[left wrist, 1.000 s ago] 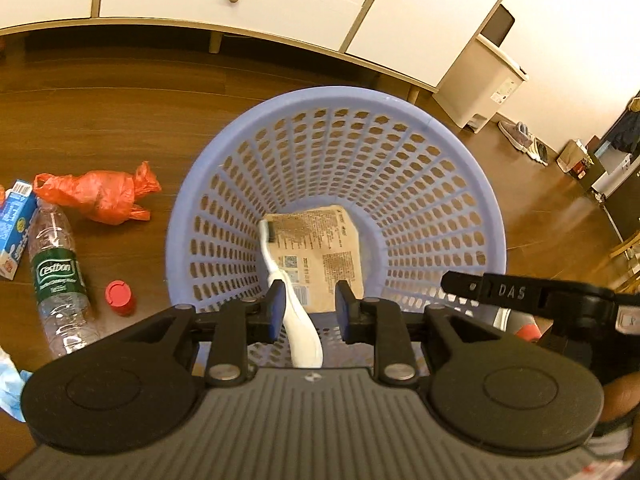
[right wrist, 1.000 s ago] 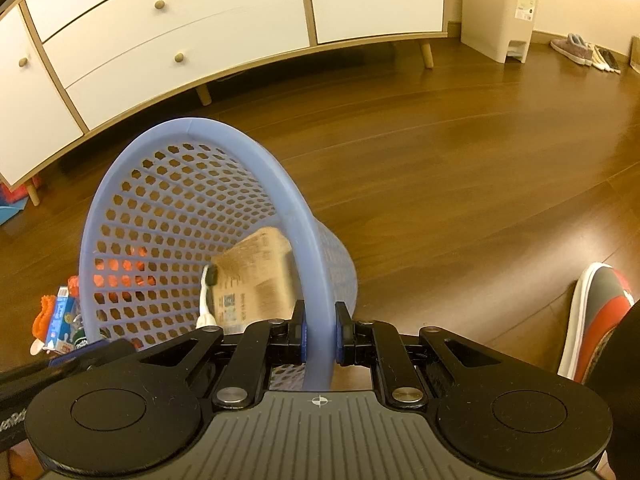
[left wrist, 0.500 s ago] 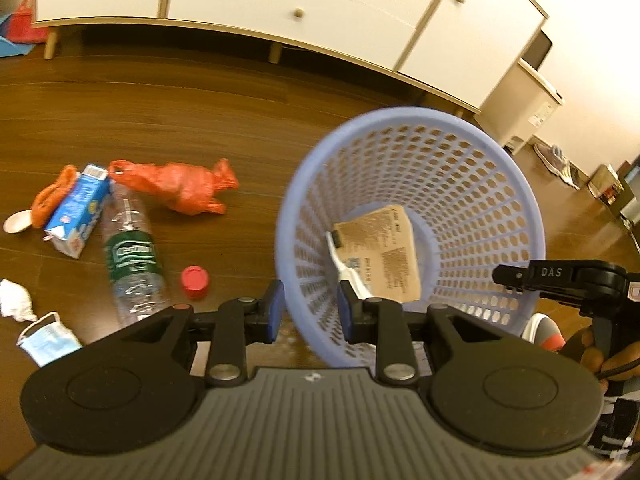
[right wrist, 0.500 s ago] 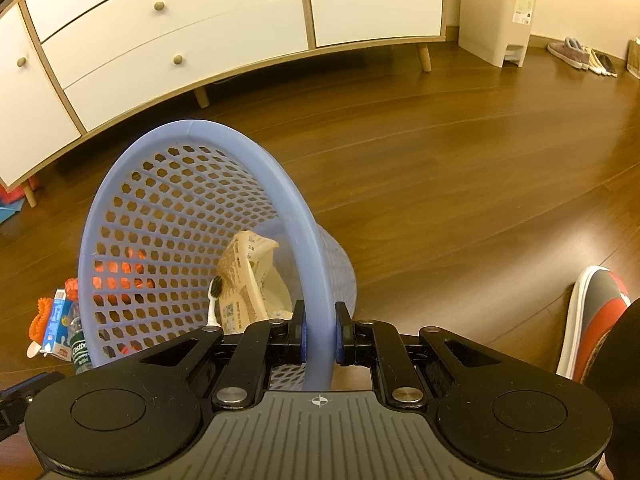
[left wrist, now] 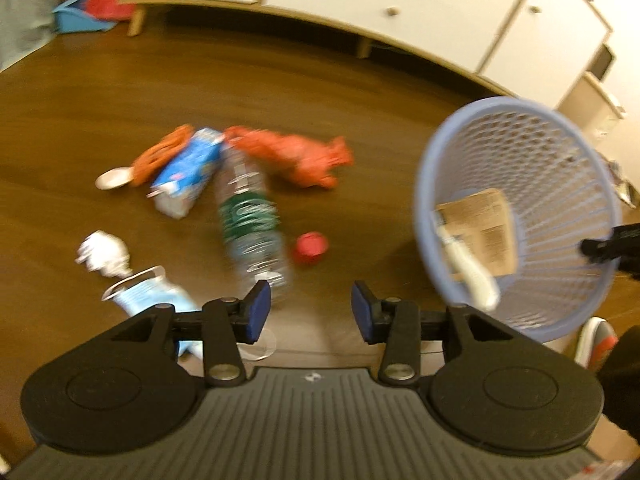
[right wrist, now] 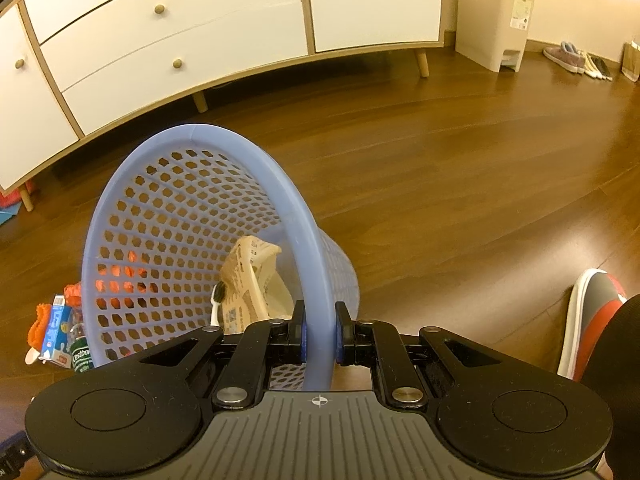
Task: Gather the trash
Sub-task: 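Return the left tool to the pile and grasp the blue face mask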
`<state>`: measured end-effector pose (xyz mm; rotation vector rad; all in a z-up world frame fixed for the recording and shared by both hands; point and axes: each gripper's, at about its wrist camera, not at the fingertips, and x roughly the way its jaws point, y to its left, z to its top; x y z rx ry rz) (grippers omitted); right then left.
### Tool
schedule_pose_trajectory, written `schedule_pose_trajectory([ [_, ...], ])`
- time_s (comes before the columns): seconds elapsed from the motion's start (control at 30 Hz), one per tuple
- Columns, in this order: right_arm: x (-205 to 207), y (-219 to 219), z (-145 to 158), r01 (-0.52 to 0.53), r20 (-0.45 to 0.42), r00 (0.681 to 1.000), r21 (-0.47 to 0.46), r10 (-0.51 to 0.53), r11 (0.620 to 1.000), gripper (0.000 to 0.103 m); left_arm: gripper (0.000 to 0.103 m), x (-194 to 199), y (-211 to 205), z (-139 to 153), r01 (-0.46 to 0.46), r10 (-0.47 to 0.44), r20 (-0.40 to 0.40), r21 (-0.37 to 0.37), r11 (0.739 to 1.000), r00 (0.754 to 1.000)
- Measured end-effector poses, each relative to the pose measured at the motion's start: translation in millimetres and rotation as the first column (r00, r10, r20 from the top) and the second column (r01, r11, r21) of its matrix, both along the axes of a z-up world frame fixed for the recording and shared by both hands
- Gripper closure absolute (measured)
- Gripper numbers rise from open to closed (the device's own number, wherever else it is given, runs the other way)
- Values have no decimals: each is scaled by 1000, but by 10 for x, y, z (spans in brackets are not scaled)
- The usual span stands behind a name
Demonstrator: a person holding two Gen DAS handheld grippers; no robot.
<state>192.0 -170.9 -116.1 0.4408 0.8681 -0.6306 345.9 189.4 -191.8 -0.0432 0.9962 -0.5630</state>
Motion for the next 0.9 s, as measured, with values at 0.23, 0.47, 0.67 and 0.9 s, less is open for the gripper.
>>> schedule_pose_trajectory([
  [0.23,39,-13,4,6,4,1000,-9,-6,1000,94,55,105,332,-304,-93,95,-16,79,992,995],
  [0.47,32,-6,-29,17,4,1000,-21,-17,1000,94,48,272,606,-674,-198,208,-60,133,971,976],
  [0.67,35,-1,-61,23,5,1000,-30,-23,999,94,47,354,643,-965,-225,240,-97,143,964,966],
  [0.9,43,-1,-70,24,4,1000,-33,-24,999,94,49,454,587,-1167,-214,228,-98,139,967,969],
])
